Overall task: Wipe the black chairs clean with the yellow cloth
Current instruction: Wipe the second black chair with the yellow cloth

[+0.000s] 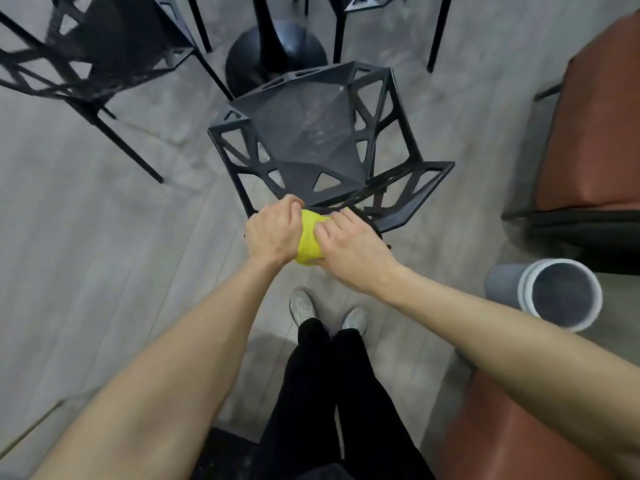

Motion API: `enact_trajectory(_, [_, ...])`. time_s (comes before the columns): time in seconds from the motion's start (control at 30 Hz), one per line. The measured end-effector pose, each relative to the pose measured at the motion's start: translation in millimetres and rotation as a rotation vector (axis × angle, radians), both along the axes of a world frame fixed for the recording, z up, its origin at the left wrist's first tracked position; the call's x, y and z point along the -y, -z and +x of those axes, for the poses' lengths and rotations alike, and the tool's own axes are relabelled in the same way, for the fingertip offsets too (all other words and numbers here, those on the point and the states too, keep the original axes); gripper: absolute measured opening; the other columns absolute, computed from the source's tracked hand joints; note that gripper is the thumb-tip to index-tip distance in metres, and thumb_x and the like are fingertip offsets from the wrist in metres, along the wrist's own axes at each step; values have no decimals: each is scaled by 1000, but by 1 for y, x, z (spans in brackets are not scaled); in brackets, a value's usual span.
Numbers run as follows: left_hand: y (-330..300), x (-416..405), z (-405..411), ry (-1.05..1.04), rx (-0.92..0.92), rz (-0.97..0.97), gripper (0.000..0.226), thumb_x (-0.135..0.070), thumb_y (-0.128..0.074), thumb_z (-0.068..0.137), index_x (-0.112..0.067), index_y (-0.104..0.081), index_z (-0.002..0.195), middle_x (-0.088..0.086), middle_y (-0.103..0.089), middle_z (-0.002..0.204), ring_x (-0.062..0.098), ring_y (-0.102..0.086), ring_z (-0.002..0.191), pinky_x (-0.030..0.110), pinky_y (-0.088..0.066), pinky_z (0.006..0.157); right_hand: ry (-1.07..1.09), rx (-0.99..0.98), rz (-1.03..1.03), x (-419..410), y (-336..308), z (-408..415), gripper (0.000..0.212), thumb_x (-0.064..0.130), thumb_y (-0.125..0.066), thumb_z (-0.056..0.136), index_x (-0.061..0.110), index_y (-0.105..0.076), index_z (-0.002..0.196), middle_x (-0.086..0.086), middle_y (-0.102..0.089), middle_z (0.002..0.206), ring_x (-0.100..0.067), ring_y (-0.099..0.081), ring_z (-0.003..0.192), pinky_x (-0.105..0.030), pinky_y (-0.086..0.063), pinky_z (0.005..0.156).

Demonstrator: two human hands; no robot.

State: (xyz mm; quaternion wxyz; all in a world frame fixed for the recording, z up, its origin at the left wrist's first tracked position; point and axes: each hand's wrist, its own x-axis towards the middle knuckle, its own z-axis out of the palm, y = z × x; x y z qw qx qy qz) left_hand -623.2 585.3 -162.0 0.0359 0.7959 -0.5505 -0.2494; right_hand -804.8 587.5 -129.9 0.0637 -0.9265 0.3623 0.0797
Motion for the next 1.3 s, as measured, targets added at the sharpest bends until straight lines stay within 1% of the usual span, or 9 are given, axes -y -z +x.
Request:
enact_trajectory(0.1, [4,0,4,-9,-7,23,41,-40,-27,111,-38,-66,123,1,-76,116,32,-67,114,44,-43,86,-92,39,13,-6,5,0,33,21,-71,90,2,-57,113,-15,-64,93,-37,-61,86,-48,-50,86])
enact_trajectory(0.23, [8,-3,2,11,6,-19,44,-44,-20,109,-39,-62,121,-8,-77,110,29,-68,109,45,-47,84,-199,105,-80,42,-11,-113,45,25,-63,103,5,-56,142,-16,-64,133,-38,-61,122,-47,-43,116])
enact_trajectory(0.37, [9,-3,2,-6,-21,-21,45,-46,-18,108,-40,-61,123,-11,-77,110,25,-68,111,46,-51,87,-140,94,-64,49,-6,-92,44,39,-57,105,-2,-65,118,-20,-68,116,-41,-64,113,-51,-43,115])
enact_trajectory(0.53, [10,-4,3,-9,-34,-23,45,-45,-21,110,-38,-63,127,-3,-77,113,30,-68,112,45,-47,85,-91,115,92,-8,1,3,34,12,-51,98,-5,-59,126,-23,-65,111,-44,-63,106,-52,-50,98])
enact_trajectory(0.7, [10,-6,1,-6,-27,-36,47,-48,-15,107,-42,-57,128,-11,-77,108,25,-68,112,48,-50,88,-276,25,75,78,-26,-137,55,44,-57,108,4,-58,146,-17,-60,147,-38,-58,134,-48,-43,119])
enact_trajectory(0.83, [11,-8,0,-22,-13,-55,44,-45,-21,109,-40,-60,127,-13,-77,108,23,-67,111,44,-45,83,-215,-2,52,77,-24,-118,64,53,-53,105,-4,-63,132,-22,-64,137,-42,-58,132,-54,-38,121])
enact_trajectory(1.0, [17,-8,4,-49,19,-54,51,-44,-24,104,-32,-71,121,-4,-78,113,29,-66,113,47,-44,104,-264,54,155,13,-7,-4,53,16,-39,98,-8,-51,144,-28,-66,124,-44,-66,110,-50,-53,97])
enact_trajectory(1.17, [10,-17,1,-75,239,-48,45,-39,-29,109,-20,-65,127,10,-72,116,37,-61,118,55,-32,121,-531,215,133,104,-5,-148,57,-1,-51,96,5,-52,152,-15,-59,150,-38,-56,137,-49,-44,117])
enact_trajectory(1.3, [-20,-11,-43,-230,287,-34,48,-42,-35,108,-10,-67,123,17,-72,118,38,-59,122,53,-39,115,-440,152,107,157,-5,-189,54,42,-61,106,1,-59,141,-17,-65,135,-42,-59,129,-54,-43,116])
